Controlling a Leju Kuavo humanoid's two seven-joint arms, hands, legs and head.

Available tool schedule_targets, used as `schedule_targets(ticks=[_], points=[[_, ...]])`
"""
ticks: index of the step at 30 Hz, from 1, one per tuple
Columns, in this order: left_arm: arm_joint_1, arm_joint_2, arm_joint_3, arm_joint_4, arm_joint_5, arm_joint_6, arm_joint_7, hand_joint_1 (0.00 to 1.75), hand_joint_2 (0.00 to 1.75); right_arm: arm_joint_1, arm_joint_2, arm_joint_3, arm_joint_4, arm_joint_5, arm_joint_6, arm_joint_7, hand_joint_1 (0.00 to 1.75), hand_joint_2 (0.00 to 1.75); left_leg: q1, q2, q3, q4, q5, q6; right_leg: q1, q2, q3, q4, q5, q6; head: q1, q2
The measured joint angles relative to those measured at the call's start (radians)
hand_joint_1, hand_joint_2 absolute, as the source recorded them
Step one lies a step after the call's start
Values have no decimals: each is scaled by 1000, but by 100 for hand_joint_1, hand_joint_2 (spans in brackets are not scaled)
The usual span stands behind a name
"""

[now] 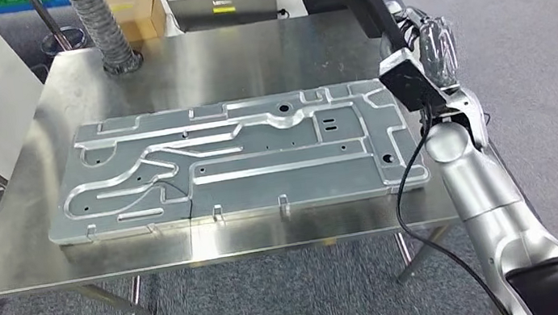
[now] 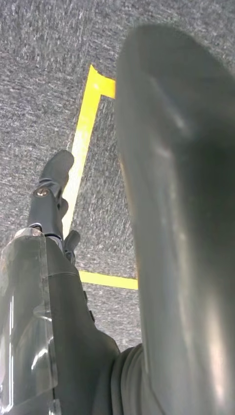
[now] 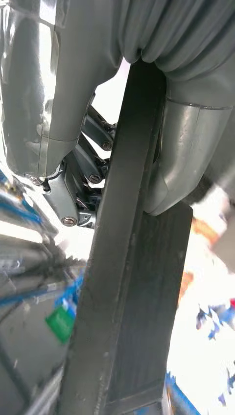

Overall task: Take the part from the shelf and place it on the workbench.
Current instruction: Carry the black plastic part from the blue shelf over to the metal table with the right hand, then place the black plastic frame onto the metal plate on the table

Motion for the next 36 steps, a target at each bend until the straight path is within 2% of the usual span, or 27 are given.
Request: schedule_targets(ticks=[2, 3, 4, 6, 7, 8, 9, 11, 13, 14, 16, 18, 19, 22, 23, 24, 25, 27, 28, 29, 32, 33, 34, 36], points=[[1, 1, -2, 0, 0, -1, -1, 0, 0, -40, 5, 17, 53, 131, -2, 61, 175, 175, -1, 1, -2, 5, -7, -11, -5, 1, 1, -4, 2, -10, 0, 0], [0, 1, -4, 0, 0, -1, -2, 0, 0, -74, 11, 35, 100, 220, 1, 89, 175, 175, -1, 2, -12, 27, -21, -18, -8, 2, 3, -8, 4, -16, 0, 0], [-2, 2, -5, 0, 0, -1, -3, 0, 0, -111, 21, 56, 152, 307, 5, 107, 175, 175, 0, 3, -28, 64, -43, -24, -11, 2, 5, -11, 5, -21, 0, 0], [-4, 3, -7, 0, 0, -3, -7, 0, 0, -182, 56, 120, 276, 467, 15, 126, 175, 175, 4, 4, -92, 196, -100, -34, -10, 5, 6, -11, 5, -28, 0, 0], [-5, 3, -8, 0, 0, -5, -10, 0, 0, -205, 79, 158, 333, 529, 19, 130, 175, 175, 5, 5, -122, 252, -117, -37, -9, 7, 7, -11, 4, -29, 0, 0], [-6, 3, -8, 0, 0, -7, -13, 0, 0, -223, 105, 199, 389, 587, 23, 133, 175, 175, 6, 5, -141, 282, -117, -39, -8, 9, 9, -10, 3, -30, 0, 0], [-7, 3, -9, 0, 0, -8, -18, 0, 0, -231, 129, 237, 433, 629, 25, 134, 175, 175, 6, 5, -138, 266, -96, -38, -6, 10, 12, -10, 2, -30, 0, 0], [-9, 3, -9, 0, 0, -9, -28, 0, 0, -237, 179, 311, 504, 695, 28, 132, 175, 175, 5, 5, -81, 133, -21, -31, -3, 9, 17, -9, -3, -29, 0, 0], [-10, 4, -9, 0, 0, -9, -41, 0, 0, -240, 224, 374, 557, 734, 32, 126, 175, 175, 1, 5, -26, 16, 22, -20, 1, 7, 16, -8, -5, -25, 0, 0], [-10, 4, -10, 0, 0, -10, -49, 0, 0, -240, 242, 403, 579, 749, 37, 119, 175, 175, -2, 5, -15, -7, 25, -16, 2, 7, 15, -8, -6, -22, 0, 0], [-8, 5, -12, 0, 0, -14, -66, 0, 0, -238, 270, 456, 617, 772, 57, 93, 175, 175, -2, 3, -13, -12, 26, -9, 4, 5, 16, -11, -6, -13, 0, 0], [-8, 5, -18, 0, 0, -17, -81, 0, 0, -237, 286, 505, 645, 789, 86, 57, 175, 175, 4, 3, -8, -22, 30, 1, 5, 3, 12, 5, -23, -4, 0, 0], [-8, 5, -21, 0, 0, -18, -86, 0, 0, -240, 291, 526, 658, 794, 101, 41, 175, 175, 6, 4, -6, -27, 32, 5, 5, 1, -3, 40, -45, 1, 0, 0], [-8, 5, -29, 0, 0, -18, -91, 0, 0, -244, 302, 578, 691, 795, 130, 11, 175, 175, 7, 6, -4, -28, 32, 11, 0, 0, -96, 236, -134, 8, 0, 0], [-8, 5, -31, 0, 0, -18, -91, 0, 0, -244, 304, 591, 700, 792, 134, 7, 175, 175, 6, 6, -4, -27, 31, 12, -2, 0, -118, 277, -142, 9, 0, 0], [-8, 4, -32, 0, 0, -18, -91, 0, 0, -244, 306, 600, 706, 787, 137, 4, 175, 175, 6, 6, -3, -27, 31, 11, -3, -1, -120, 277, -129, 10, 0, 0], [-8, 4, -32, 0, 0, -18, -91, 0, 44, -246, 308, 607, 711, 781, 138, 2, 131, 131, 6, 5, -1, -26, 30, 10, -5, -1, -102, 237, -100, 9, 0, 0], [-9, 4, -33, 0, 0, -19, -92, 0, 131, -251, 312, 619, 717, 769, 138, -3, 44, 44, 5, 5, 2, -23, 26, 5, -4, -2, -30, 89, -31, 4, 0, 0], [-10, 3, -33, 0, 0, -21, -93, 0, 175, -254, 314, 624, 719, 764, 138, -8, 0, 0, 3, 5, 2, -21, 24, 1, -3, -3, -2, 31, -11, 0, 0, 0], [-11, 3, -34, 0, 0, -24, -94, 0, 175, -255, 316, 629, 721, 758, 138, -12, 0, 0, 1, 5, 2, -19, 23, -4, -1, -3, 14, -4, -2, -4, 0, 0], [-12, 4, -41, 0, -1, -34, -97, 0, 175, -251, 317, 639, 728, 738, 134, -21, 0, 0, 3, 6, 0, -15, 21, -20, 1, -1, 18, -17, 2, -19, 0, 0], [-12, 4, -44, 0, -2, -35, -96, 0, 175, -250, 317, 640, 729, 732, 132, -22, 0, 0, 5, 6, -6, -1, 11, -26, 0, -2, 19, -20, 4, -26, 0, 0], [-13, 4, -48, 0, -2, -36, -94, 0, 131, -250, 317, 642, 730, 726, 129, -23, 0, 0, 6, 7, -19, 31, -9, -32, -3, -2, 21, -23, 6, -31, 0, 0], [-13, 5, -55, 0, -3, -35, -91, 0, 44, -247, 317, 644, 733, 717, 125, -24, 0, 0, 9, 8, -72, 151, -74, -41, -4, -2, 23, -25, 7, -36, 0, 0]])
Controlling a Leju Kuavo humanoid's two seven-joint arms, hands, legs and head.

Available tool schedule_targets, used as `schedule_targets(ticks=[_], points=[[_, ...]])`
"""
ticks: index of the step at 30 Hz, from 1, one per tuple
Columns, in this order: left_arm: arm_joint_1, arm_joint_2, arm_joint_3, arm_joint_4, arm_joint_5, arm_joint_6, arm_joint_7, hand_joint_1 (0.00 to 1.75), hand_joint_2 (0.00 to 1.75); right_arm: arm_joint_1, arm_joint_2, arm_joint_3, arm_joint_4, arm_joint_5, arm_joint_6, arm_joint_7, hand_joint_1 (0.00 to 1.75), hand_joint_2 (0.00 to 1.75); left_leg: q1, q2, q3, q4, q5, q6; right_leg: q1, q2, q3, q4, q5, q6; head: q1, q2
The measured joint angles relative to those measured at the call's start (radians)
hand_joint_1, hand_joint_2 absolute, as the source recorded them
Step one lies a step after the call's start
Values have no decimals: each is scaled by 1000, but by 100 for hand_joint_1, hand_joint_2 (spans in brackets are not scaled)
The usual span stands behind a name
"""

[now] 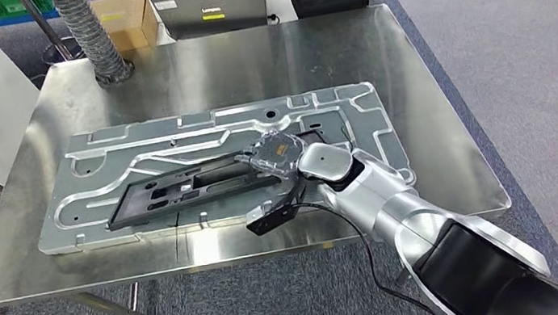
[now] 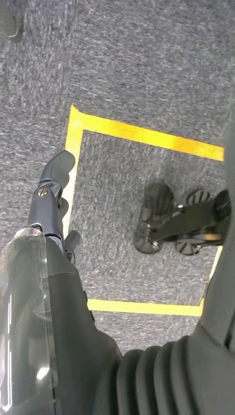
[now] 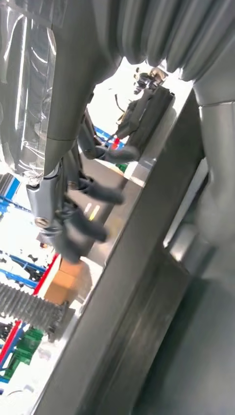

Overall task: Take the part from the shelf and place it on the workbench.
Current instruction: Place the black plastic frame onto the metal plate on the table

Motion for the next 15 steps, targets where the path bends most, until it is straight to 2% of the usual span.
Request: schedule_targets(ticks=[1, 2, 3, 4, 6, 7, 8, 12, 13, 15], points=[[0, 0, -2, 0, 0, 1, 1, 0, 0, 3, 0, 1, 2, -6, -2, 0, 0, 0, 1, 0, -31, 67, -29, -4, 0, 0, 0, 0, 0, 0, 0, 0], [1, 1, -4, 0, 0, 2, 0, 0, 0, 7, -1, 2, 4, -14, -2, 0, 0, 0, 2, 0, -54, 114, -43, -6, 0, 0, 0, 1, 0, -1, 0, 0], [1, 1, -5, 0, 1, 3, -2, 0, 0, 11, -2, 2, 5, -22, -3, 0, 0, 0, 2, 0, -60, 126, -37, -7, 0, 1, 0, 1, 0, 0, 0, 0], [1, 1, -6, 0, 1, 4, -5, 0, 0, 13, -2, 2, 6, -29, -4, 0, 0, 0, 3, 0, -45, 94, -12, -7, 0, 1, 1, 1, -1, 1, 0, 0], [0, 2, -8, 0, 2, 5, -10, 0, 0, 14, -2, 3, 6, -42, -7, -1, 0, 0, 4, 0, 26, -48, 55, -3, 0, 3, 4, 3, -4, 5, 0, 0], [-1, 2, -9, 0, 2, 5, -12, 0, 0, 14, -2, 2, 6, -56, -9, -3, 0, 0, 3, 0, 57, -112, 77, 2, 2, 4, 3, 4, -5, 9, 0, 0], [-1, 2, -11, 0, 2, 5, -13, 0, 0, 15, -2, -3, 6, -83, -12, -9, 0, 0, 2, -1, 77, -151, 87, 7, 4, 5, 3, 5, -6, 14, 0, 0], [0, 2, -17, 0, 2, 5, -18, 0, 0, 28, -8, -84, -10, -326, -4, -96, 0, 0, 1, -2, 83, -172, 90, 33, 6, 5, -3, 13, -14, 35, 0, 0], [0, 1, -19, 0, 3, 4, -20, 0, 0, 30, -10, -114, -17, -377, 1, -117, 0, 0, 3, -1, 84, -174, 92, 40, 5, 4, -13, 37, -31, 40, 0, 0], [0, 1, -22, 0, 3, 4, -21, 0, 0, 34, -17, -165, -28, -426, 11, -137, 0, 0, 3, -1, 83, -176, 93, 48, 3, 3, -65, 153, -94, 46, 0, 0]])
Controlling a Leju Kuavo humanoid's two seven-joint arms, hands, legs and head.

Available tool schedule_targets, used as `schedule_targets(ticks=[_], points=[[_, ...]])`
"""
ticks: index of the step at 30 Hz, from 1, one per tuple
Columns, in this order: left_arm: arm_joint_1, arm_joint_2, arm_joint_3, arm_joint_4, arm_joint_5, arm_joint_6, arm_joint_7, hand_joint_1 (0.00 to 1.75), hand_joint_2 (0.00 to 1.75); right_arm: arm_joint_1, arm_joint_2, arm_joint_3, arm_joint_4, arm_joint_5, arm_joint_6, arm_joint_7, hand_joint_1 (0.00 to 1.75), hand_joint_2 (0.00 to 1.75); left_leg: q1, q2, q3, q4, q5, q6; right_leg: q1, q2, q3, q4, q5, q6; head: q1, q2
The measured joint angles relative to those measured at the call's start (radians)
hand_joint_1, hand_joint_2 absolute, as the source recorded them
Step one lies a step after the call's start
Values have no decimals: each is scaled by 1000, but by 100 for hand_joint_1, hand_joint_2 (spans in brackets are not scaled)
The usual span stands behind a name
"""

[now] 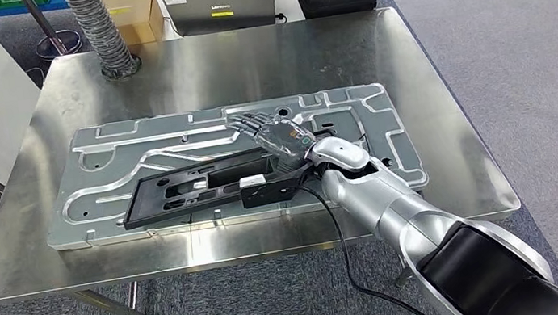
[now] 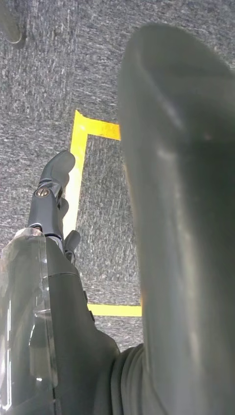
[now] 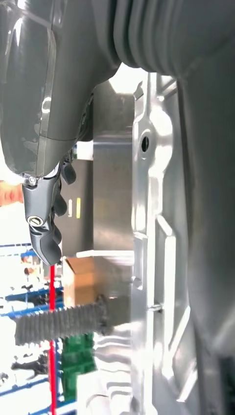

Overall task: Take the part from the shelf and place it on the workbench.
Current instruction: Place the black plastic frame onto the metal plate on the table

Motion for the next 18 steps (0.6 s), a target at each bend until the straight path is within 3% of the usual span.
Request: schedule_targets(ticks=[2, 3, 4, 7, 8, 10, 13, 14, 17, 18], points=[[1, 0, -2, 0, 0, 0, 0, 0, 0, 10, -7, -32, -4, -10, 5, -6, 0, 0, -2, 0, 0, 1, -1, 3, -2, -1, -63, 132, -50, 3, 0, 0], [1, 0, -3, 0, 0, 0, 0, 0, 0, 16, -10, -43, -6, -12, 5, -8, 0, 0, -2, 0, 0, 1, -1, 3, -3, -1, -77, 157, -50, 3, 0, 0], [2, 0, -3, 0, 0, 0, 0, 0, 0, 20, -12, -51, -9, -13, 5, -8, 0, 0, -3, 0, 0, 2, -1, 2, -3, -1, -69, 136, -29, 2, 0, 0], [0, 0, -4, 0, 0, 0, -1, 0, 0, 23, -14, -68, -22, -14, 5, -10, 0, 0, -6, -1, 0, 8, -6, -3, 0, -2, 28, -72, 70, -8, 0, 0], [-1, 0, -4, 0, 0, 0, -1, 0, 0, 22, -15, -72, -25, -18, 6, -12, 0, 0, -7, -1, -1, 10, -7, -7, 1, -2, 50, -118, 85, -12, 0, 0], [0, -1, -5, 0, 0, -1, -1, 0, 0, 26, -16, -91, -33, -87, 28, -41, 0, 0, -10, -1, -2, 10, -7, -15, 5, -1, 58, -141, 87, -17, 0, 0], [0, -2, -7, 0, 0, -1, 1, 0, 0, 51, -20, -185, -96, -407, 143, -131, 0, 0, -8, 0, -11, 30, -24, -32, 0, -3, 63, -152, 94, -33, 0, 0], [0, -3, -10, 0, 0, 0, 2, 0, 0, 64, -23, -227, -140, -535, 190, -150, 0, 0, -7, 0, -27, 67, -47, -38, -3, -5, 65, -155, 96, -37, 0, 0], [1, -3, -16, 0, 0, 0, 10, 0, 0, 110, -54, -358, -331, -883, 277, -166, 0, 0, -1, 0, -118, 263, -138, -52, -4, -10, 67, -156, 94, -41, 0, 0], [2, -3, -16, 0, 0, -1, 12, 0, 0, 125, -68, -408, -409, -976, 278, -168, 0, 0, 0, 0, -137, 300, -144, -54, -4, -12, 67, -156, 93, -41, 0, 0]])
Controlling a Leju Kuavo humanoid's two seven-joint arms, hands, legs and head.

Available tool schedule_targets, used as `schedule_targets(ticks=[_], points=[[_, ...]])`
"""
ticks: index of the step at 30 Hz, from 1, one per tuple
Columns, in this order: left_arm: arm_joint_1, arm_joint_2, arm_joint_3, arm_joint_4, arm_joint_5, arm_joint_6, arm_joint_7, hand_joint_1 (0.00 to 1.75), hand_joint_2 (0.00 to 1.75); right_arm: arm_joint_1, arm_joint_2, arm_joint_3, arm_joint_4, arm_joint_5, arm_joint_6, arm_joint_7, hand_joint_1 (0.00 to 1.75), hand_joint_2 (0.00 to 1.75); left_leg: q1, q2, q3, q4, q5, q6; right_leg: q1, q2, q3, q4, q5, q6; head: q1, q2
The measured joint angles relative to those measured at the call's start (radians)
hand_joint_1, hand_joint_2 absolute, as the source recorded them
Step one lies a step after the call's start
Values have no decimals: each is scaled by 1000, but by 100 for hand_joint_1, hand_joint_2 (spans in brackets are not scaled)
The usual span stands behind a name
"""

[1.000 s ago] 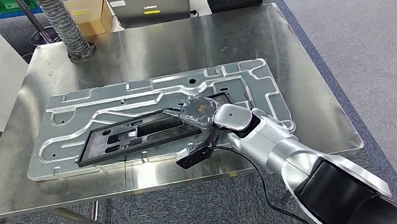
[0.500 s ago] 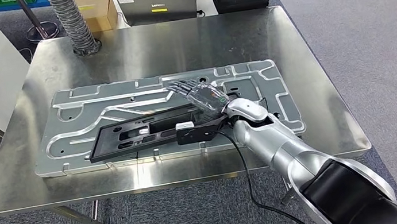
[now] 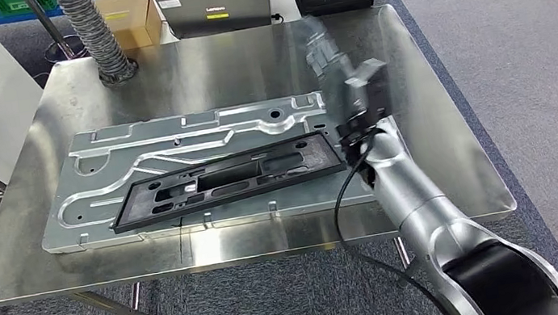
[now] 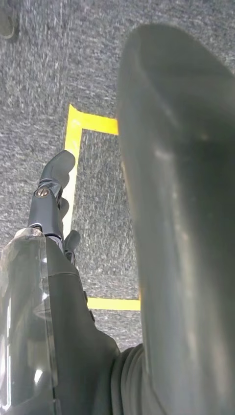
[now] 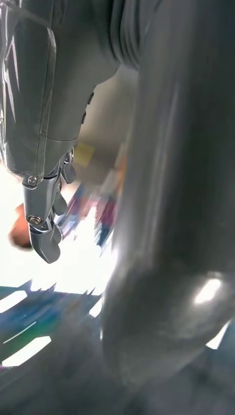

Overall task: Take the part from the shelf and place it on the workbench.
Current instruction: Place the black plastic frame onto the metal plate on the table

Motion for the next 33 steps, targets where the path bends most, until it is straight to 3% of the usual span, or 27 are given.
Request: schedule_targets(ticks=[1, 2, 3, 5, 6, 9, 11, 14, 15, 16, 17, 19, 21, 24, 25, 27, 29, 30, 31, 32, 33], points=[[2, 0, 1, 0, 0, -1, 1, 0, 0, 12, -17, -55, -83, -66, -20, 6, 0, 0, 2, 0, 2, -5, 15, -1, 0, -1, 1, 1, -2, 2, 0, 0], [3, 0, 5, 0, 0, -1, 1, 0, 0, 20, -34, -110, -166, -99, -56, 18, 0, 0, 3, 0, 26, -53, 48, 0, -1, -2, 4, 2, -4, 5, 0, 0], [5, 0, 11, 0, 0, -3, -1, 0, 0, 26, -51, -164, -243, -101, -106, 32, 0, 0, 5, 0, 63, -128, 87, 2, -2, -2, 7, 3, -7, 9, 0, 0], [10, 0, 28, 0, 0, -10, -8, 0, 0, 45, -86, -264, -383, -19, -242, 55, 0, 0, 3, -2, 128, -251, 128, 11, 0, -2, 8, 6, -11, 20, 0, 0], [13, 0, 38, 0, 0, -17, -14, 0, 0, 63, -105, -309, -443, 55, -316, 58, 0, 0, 2, -3, 142, -278, 131, 16, 1, -2, 8, 7, -11, 25, 0, 0], [23, -4, 70, 0, 0, -35, -29, 0, 0, 177, -171, -426, -598, 283, -485, 42, 0, 0, 1, -5, 148, -290, 131, 36, 1, -2, 13, 5, -13, 43, 0, 0], [26, -7, 85, 0, 0, -41, -31, 0, 0, 280, -207, -495, -667, 345, -528, 17, 0, 0, 3, -5, 149, -298, 138, 53, -1, 1, 0, 46, -53, 54, 0, 0], [27, -8, 99, 0, 0, -43, -32, 0, 0, 452, -251, -589, -735, 365, -580, 3, 0, 0, 2, -5, 136, -300, 146, 68, -3, 4, -76, 236, -164, 64, 0, 0], [28, -8, 103, 0, 0, -44, -32, 0, 0, 511, -263, -615, -751, 363, -599, 2, 0, 0, 1, -5, 131, -300, 148, 70, -4, 4, -92, 280, -180, 66, 0, 0], [30, -8, 106, 0, 0, -45, -32, 0, 0, 565, -273, -638, -765, 358, -619, 1, 0, 0, 0, -5, 126, -298, 151, 70, -6, 4, -88, 287, -176, 66, 0, 0], [30, -8, 110, 0, 0, -45, -32, 0, 0, 613, -281, -658, -777, 350, -638, 1, 0, 0, 0, -5, 121, -296, 153, 68, -7, 4, -63, 252, -155, 67, 0, 0], [30, -8, 114, 0, 0, -45, -33, 0, 0, 690, -299, -691, -795, 331, -673, 0, 0, 0, -1, -4, 112, -288, 157, 63, -10, 2, 28, 105, -108, 65, 0, 0], [29, -7, 117, 0, 0, -45, -36, 0, 0, 749, -312, -720, -806, 308, -699, -1, 0, 0, -4, -2, 109, -282, 160, 54, -8, 2, 83, 12, -81, 57, 0, 0], [29, -6, 120, 0, 0, -49, -43, 0, 0, 813, -321, -767, -813, 283, -714, -2, 0, 0, -9, -2, 107, -280, 167, 35, -7, 4, 79, 3, -70, 36, 0, 0], [30, -7, 120, 0, 0, -51, -44, 0, 0, 828, -322, -784, -814, 281, -710, -2, 0, 0, -8, -1, 101, -272, 155, 29, -8, 3, 72, 2, -63, 28, 0, 0], [31, -7, 120, 0, 0, -55, -46, 0, 0, 857, -323, -819, -816, 293, -696, -2, 0, 0, -7, -1, 77, -202, 80, 21, -11, 1, 55, -1, -46, 14, 0, 0], [30, -7, 120, 0, 0, -56, -46, 0, 0, 890, -321, -859, -814, 319, -676, -2, 0, 0, -6, -1, 46, -75, -17, 15, -7, -1, 34, -1, -30, 9, 0, 0], [30, -7, 121, 0, 0, -56, -47, 0, 0, 908, -317, -882, -812, 334, -665, -2, 0, 0, -5, -1, 40, -24, -40, 13, -5, -2, 25, 0, -23, 9, 0, 0], [31, -8, 121, 0, 0, -56, -47, 0, 0, 925, -313, -903, -809, 348, -657, -2, 0, 0, -6, -1, 48, -2, -40, 14, -3, -3, 14, 1, -15, 8, 0, 0], [31, -9, 122, 0, 0, -55, -48, 0, 0, 939, -308, -925, -806, 360, -652, -1, 0, 0, -6, -1, 75, -17, -23, 18, -1, -3, 5, 2, -8, 9, 0, 0], [31, -10, 122, 0, 0, -55, -48, 0, 0, 952, -303, -944, -802, 371, -649, -1, 0, 0, -7, -1, 120, -69, 3, 24, 1, -3, -4, 2, -1, 9, 0, 0]])
